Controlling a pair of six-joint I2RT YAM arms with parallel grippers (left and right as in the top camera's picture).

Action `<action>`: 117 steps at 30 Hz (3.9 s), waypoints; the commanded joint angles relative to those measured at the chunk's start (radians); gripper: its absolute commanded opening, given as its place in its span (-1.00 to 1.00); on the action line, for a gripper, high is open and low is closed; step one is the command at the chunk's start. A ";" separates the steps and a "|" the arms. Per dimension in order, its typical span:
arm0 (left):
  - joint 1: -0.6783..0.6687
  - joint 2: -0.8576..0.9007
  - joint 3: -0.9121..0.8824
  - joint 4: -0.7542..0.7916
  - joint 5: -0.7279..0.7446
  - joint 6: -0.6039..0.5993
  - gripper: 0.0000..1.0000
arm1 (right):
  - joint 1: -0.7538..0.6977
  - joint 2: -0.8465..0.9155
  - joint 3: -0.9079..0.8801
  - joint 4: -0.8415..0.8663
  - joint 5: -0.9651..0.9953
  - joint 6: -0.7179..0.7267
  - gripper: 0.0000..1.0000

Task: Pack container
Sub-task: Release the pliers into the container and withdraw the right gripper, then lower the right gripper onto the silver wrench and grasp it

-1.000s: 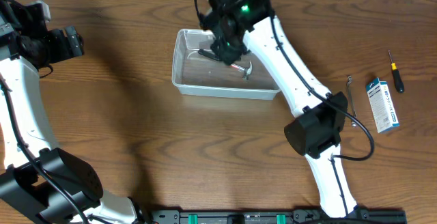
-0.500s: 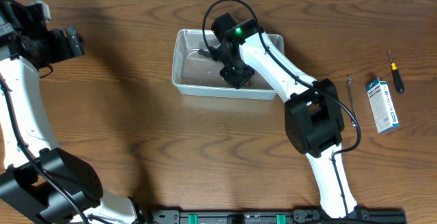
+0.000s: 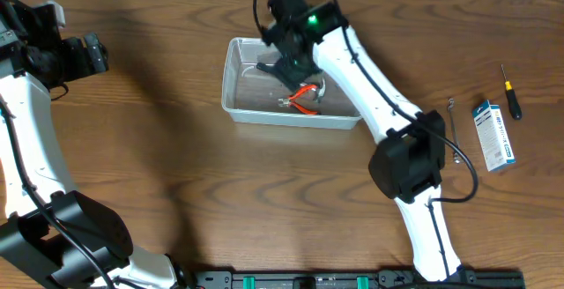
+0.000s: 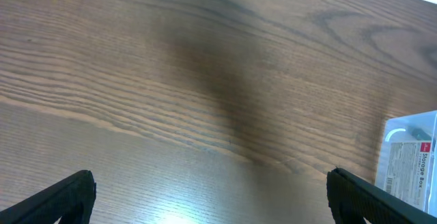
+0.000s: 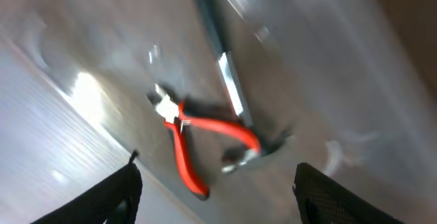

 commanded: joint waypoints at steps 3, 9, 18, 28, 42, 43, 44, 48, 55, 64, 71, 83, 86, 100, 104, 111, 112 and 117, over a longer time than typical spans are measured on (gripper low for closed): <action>0.000 0.000 0.014 -0.003 0.013 -0.006 0.96 | -0.057 -0.026 0.261 -0.150 0.127 0.155 0.60; 0.000 0.000 0.014 -0.003 0.013 -0.006 0.96 | -0.213 -0.050 0.452 -0.362 0.126 0.252 0.76; 0.000 0.000 0.014 -0.003 0.013 -0.006 0.96 | -0.470 -0.069 0.462 -0.422 -0.053 0.229 0.80; 0.000 0.000 0.014 -0.003 0.013 -0.006 0.96 | -0.591 -0.095 0.303 -0.422 -0.098 0.243 0.79; 0.000 0.000 0.014 -0.003 0.013 -0.006 0.96 | -0.649 -0.294 -0.295 -0.317 0.119 0.266 0.77; 0.000 0.000 0.014 -0.003 0.013 -0.006 0.96 | -0.655 -0.321 -0.345 -0.290 0.112 0.265 0.77; 0.000 0.000 0.014 -0.003 0.013 -0.006 0.96 | -0.660 -0.349 -0.403 -0.258 0.111 0.261 0.77; 0.000 0.000 0.014 -0.003 0.013 -0.006 0.96 | -0.677 -0.464 -0.655 -0.115 0.110 0.250 0.76; 0.000 0.000 0.014 -0.003 0.013 -0.006 0.96 | -0.695 -0.605 -1.017 0.137 0.047 0.180 0.79; 0.000 0.000 0.014 -0.003 0.013 -0.006 0.96 | -0.739 -0.599 -1.115 0.281 0.047 0.152 0.64; 0.000 0.000 0.014 -0.003 0.013 -0.006 0.96 | -0.771 -0.599 -1.116 0.326 0.011 0.071 0.58; 0.000 0.000 0.014 -0.003 0.013 -0.006 0.96 | -0.773 -0.529 -1.116 0.379 0.010 0.014 0.53; 0.000 0.000 0.014 -0.003 0.013 -0.006 0.96 | -0.773 -0.484 -1.116 0.387 0.010 0.014 0.51; 0.000 0.000 0.014 -0.003 0.013 -0.006 0.96 | -0.773 -0.374 -1.116 0.433 0.009 0.015 0.47; 0.000 0.000 0.014 -0.003 0.013 -0.006 0.96 | -0.773 -0.369 -1.116 0.446 0.010 0.015 0.46; 0.000 0.000 0.014 -0.003 0.013 -0.006 0.96 | -0.774 -0.369 -1.116 0.458 0.010 0.015 0.25; 0.000 0.000 0.014 -0.003 0.013 -0.006 0.96 | -0.776 -0.369 -1.116 0.458 0.010 0.015 0.22; 0.000 0.000 0.014 -0.003 0.013 -0.006 0.96 | -0.788 -0.369 -1.116 0.455 0.009 0.020 0.08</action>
